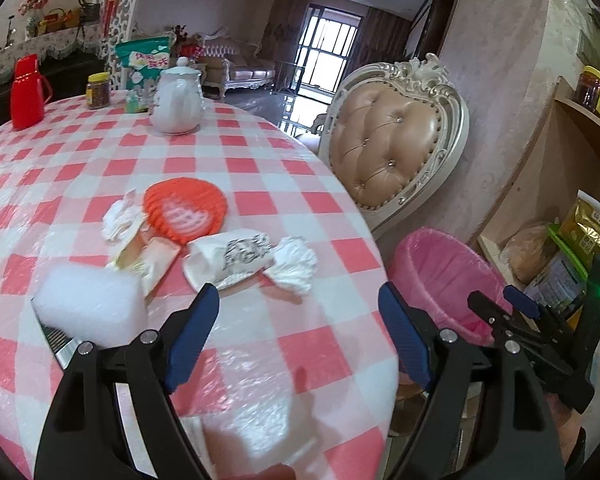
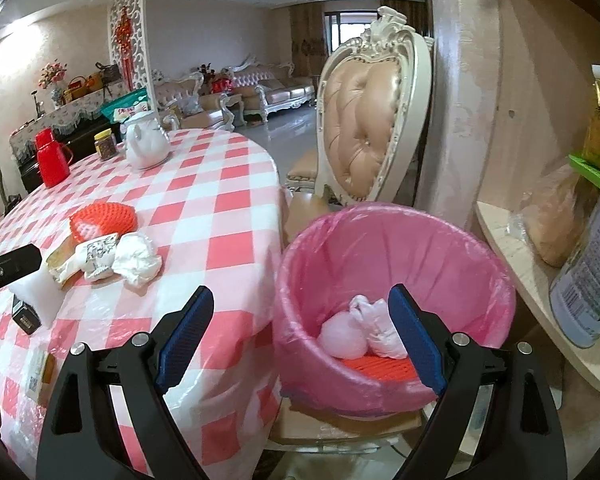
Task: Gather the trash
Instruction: 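Withdraw both tools from the wastebasket back over the table, then grasp the small cardboard box with the left tool while the right tool grasps a white tissue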
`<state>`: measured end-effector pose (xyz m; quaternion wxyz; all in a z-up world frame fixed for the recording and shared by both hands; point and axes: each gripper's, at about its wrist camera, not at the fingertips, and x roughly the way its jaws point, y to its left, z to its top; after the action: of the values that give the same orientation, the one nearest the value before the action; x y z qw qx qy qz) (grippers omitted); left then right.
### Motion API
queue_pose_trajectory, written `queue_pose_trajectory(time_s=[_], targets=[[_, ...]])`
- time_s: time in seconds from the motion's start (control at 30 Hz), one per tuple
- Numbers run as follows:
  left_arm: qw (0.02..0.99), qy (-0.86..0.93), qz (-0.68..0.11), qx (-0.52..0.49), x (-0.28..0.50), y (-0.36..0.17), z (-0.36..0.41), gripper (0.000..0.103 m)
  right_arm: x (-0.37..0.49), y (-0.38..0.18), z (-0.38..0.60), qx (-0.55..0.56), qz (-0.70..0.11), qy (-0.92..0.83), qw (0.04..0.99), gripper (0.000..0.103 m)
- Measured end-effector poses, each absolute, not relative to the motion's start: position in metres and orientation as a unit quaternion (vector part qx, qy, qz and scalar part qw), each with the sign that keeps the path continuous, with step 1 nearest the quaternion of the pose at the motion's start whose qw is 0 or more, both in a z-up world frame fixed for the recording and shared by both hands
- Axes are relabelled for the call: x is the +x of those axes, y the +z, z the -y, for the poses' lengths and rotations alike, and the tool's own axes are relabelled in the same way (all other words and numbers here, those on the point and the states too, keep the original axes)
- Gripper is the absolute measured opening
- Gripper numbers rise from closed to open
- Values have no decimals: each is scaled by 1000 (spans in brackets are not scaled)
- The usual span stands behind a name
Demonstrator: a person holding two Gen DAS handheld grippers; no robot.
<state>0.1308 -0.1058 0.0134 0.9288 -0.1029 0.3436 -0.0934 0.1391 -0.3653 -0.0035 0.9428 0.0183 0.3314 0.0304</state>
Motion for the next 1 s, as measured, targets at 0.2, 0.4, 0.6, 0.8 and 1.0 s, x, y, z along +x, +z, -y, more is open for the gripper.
queue_pose_trajectory(time_s=[0.2, 0.4, 0.6, 0.8, 1.0], targets=[[926, -79, -354, -103, 121, 4, 95, 79, 134, -10, 354, 16, -339, 46, 940, 84], [923, -60, -368, -96, 104, -10, 86, 79, 128, -17, 341, 12, -347, 64, 936, 84], [917, -38, -385, -95, 93, -23, 75, 79, 124, -22, 328, 8, -352, 80, 932, 84], [907, -27, -411, -90, 83, -40, 69, 78, 122, -24, 317, 5, -353, 94, 931, 84], [900, -23, -428, -79, 72, -52, 70, 76, 122, -25, 308, 3, -356, 106, 929, 84]])
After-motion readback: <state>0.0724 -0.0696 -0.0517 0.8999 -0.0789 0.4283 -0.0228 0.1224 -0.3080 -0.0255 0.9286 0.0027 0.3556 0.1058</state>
